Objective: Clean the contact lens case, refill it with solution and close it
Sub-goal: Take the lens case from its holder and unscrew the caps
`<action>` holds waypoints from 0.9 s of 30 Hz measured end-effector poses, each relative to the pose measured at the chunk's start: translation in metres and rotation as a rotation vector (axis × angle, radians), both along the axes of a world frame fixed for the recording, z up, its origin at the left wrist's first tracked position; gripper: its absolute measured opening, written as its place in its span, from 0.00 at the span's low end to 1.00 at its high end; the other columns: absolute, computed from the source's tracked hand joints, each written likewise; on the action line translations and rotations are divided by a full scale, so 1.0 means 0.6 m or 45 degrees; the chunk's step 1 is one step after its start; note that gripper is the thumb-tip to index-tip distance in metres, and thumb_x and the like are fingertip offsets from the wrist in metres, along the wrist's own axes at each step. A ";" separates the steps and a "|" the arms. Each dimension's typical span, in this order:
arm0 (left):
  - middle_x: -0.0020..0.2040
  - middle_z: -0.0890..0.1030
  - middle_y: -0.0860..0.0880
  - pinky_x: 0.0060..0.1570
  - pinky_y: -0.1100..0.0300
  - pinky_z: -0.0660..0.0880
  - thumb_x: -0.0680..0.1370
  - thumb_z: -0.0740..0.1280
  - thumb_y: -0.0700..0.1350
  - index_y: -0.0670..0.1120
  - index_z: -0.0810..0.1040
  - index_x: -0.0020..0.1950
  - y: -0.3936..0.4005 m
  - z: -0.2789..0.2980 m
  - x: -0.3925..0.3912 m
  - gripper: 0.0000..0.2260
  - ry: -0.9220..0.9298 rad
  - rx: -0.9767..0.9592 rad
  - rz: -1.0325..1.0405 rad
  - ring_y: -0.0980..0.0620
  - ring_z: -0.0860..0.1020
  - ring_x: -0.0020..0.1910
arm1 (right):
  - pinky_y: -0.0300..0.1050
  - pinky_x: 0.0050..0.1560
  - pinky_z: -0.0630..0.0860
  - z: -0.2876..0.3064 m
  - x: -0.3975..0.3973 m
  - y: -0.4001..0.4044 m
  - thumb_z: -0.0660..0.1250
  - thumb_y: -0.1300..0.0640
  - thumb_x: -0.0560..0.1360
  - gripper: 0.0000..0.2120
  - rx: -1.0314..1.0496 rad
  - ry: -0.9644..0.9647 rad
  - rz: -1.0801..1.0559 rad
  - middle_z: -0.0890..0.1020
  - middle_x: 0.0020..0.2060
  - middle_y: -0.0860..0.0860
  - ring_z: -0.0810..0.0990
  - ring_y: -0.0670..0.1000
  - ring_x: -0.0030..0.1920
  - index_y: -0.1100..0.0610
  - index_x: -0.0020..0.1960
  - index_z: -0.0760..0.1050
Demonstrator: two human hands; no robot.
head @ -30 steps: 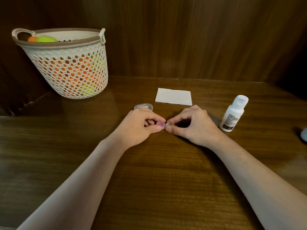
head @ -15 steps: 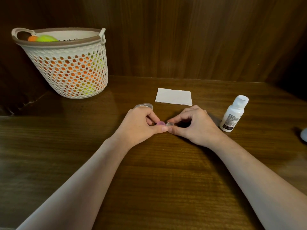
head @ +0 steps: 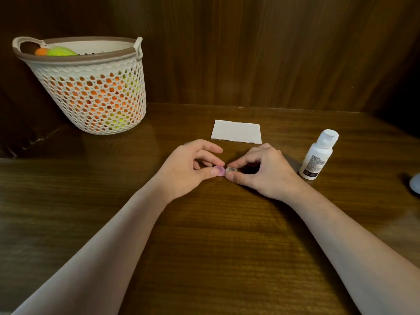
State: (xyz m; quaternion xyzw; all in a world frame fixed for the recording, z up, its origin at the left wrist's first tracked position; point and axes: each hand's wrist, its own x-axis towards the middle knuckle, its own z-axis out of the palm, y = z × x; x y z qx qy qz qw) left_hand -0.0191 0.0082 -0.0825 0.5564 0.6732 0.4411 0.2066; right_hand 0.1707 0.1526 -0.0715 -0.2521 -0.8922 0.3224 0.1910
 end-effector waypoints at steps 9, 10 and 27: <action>0.52 0.87 0.58 0.44 0.68 0.80 0.79 0.77 0.42 0.55 0.81 0.64 0.009 -0.010 0.003 0.16 -0.009 -0.023 0.025 0.58 0.84 0.46 | 0.62 0.67 0.71 0.000 0.000 0.000 0.79 0.37 0.72 0.05 0.018 -0.004 0.002 0.84 0.45 0.35 0.72 0.41 0.59 0.33 0.46 0.85; 0.52 0.86 0.59 0.44 0.68 0.80 0.79 0.77 0.42 0.55 0.82 0.64 0.009 -0.010 0.004 0.15 0.018 -0.017 0.026 0.57 0.84 0.46 | 0.62 0.67 0.71 0.000 0.000 0.000 0.79 0.37 0.72 0.05 0.018 -0.002 0.001 0.84 0.45 0.35 0.72 0.42 0.59 0.33 0.46 0.85; 0.52 0.75 0.67 0.53 0.69 0.71 0.82 0.71 0.53 0.57 0.84 0.69 0.012 -0.010 0.010 0.14 0.513 -0.074 0.025 0.64 0.75 0.56 | 0.63 0.68 0.70 0.003 0.000 -0.002 0.78 0.37 0.71 0.05 0.022 -0.010 -0.008 0.84 0.46 0.36 0.72 0.42 0.59 0.33 0.46 0.85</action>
